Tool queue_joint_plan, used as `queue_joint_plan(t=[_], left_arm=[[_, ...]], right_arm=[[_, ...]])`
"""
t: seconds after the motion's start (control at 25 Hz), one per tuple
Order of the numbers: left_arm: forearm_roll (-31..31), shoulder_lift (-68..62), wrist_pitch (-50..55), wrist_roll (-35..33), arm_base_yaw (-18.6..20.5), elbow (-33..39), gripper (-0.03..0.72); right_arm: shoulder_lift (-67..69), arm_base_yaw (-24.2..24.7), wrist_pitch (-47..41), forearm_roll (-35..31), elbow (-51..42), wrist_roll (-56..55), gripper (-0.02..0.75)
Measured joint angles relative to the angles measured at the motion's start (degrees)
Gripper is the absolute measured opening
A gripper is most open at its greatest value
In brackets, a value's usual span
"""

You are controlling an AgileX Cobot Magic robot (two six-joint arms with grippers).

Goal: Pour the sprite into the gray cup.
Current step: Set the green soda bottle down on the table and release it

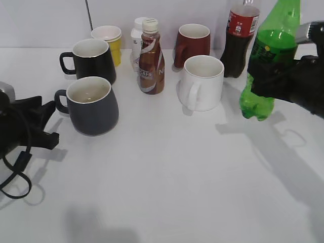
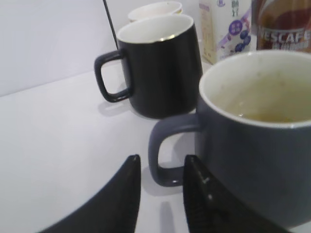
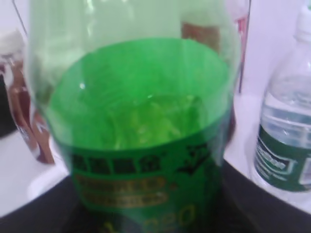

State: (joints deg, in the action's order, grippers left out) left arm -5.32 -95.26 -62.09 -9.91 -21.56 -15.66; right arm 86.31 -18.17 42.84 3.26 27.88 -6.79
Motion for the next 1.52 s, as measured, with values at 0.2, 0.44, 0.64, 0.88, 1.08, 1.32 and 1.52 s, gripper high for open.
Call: queue_joint_plan(t=[0.2, 0.44, 0.64, 0.88, 1.08, 1.32, 1.52], left_arm=[[0.0, 4.4, 3.7, 0.0, 0.0, 0.1, 0.239], [0.1, 7.0, 4.4, 0.1, 0.0, 0.1, 0.239], [0.2, 7.5, 4.7, 0.2, 0.0, 0.1, 0.239], [0.3, 7.5, 4.7, 0.2, 0.0, 0.1, 0.239], [0.4, 7.6, 4.7, 0.2, 0.0, 0.1, 0.239], [0.5, 11.5, 5.9, 0.2, 0.0, 0.1, 0.239], [0.9, 17.3, 9.3, 0.2, 0.0, 0.2, 0.239]], right_arm=[[5.9, 0.0, 15.2, -0.4, -3.7, 0.2, 0.36], [7.4, 0.0, 16.6, -0.5, -7.3, 0.6, 0.36], [7.4, 0.0, 17.0, 1.2, -7.3, 0.7, 0.397], [7.4, 0.0, 17.5, 2.5, -7.3, 0.9, 0.534], [7.4, 0.0, 19.5, 2.5, -7.3, 1.7, 0.559], [7.3, 0.0, 19.6, 2.3, -7.3, 1.9, 0.606], [5.3, 0.0, 20.5, 3.2, -7.3, 2.1, 0.612]])
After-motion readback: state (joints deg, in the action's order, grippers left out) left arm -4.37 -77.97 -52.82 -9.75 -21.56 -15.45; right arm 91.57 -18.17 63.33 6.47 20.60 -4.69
